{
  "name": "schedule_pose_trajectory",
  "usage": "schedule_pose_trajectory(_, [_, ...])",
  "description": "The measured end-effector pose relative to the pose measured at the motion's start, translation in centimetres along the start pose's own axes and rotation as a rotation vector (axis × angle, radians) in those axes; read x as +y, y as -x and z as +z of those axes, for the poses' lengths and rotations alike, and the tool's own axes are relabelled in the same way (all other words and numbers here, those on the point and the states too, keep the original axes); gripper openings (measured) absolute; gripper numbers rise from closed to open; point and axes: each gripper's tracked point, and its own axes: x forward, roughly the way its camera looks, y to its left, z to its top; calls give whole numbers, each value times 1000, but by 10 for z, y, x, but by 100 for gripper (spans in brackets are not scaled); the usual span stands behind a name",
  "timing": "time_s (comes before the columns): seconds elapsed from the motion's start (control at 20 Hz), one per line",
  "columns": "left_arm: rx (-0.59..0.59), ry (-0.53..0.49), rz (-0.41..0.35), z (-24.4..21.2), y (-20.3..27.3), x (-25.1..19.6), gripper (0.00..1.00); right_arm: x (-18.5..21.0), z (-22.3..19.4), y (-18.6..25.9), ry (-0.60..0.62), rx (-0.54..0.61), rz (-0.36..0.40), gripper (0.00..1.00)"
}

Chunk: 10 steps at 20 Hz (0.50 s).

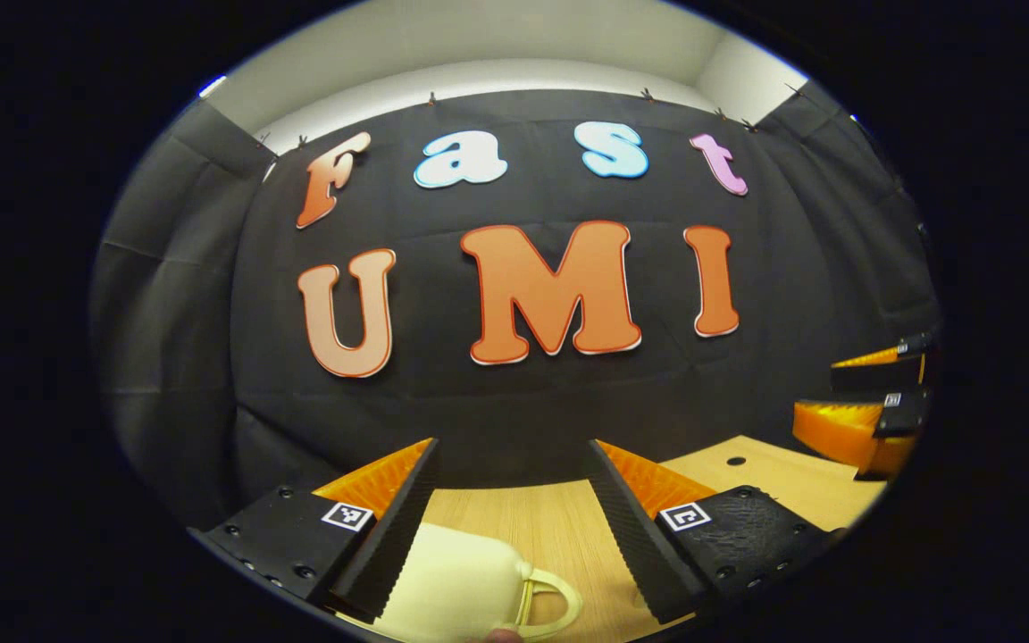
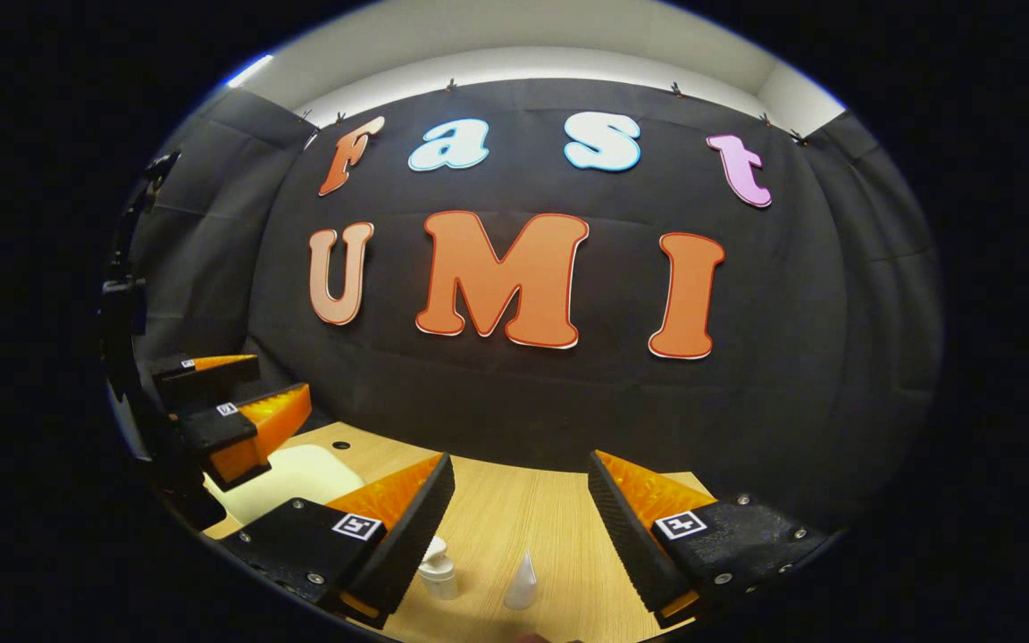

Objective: First open the suitcase, pack the skin care products into it, and then close the suitcase.

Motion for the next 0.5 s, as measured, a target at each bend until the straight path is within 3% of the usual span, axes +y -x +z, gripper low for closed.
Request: schedule_pose_trajectory(0.5, [214, -243, -162, -107, -3, -24, 99, -27, -2, -22, 13, 9, -82, 95])
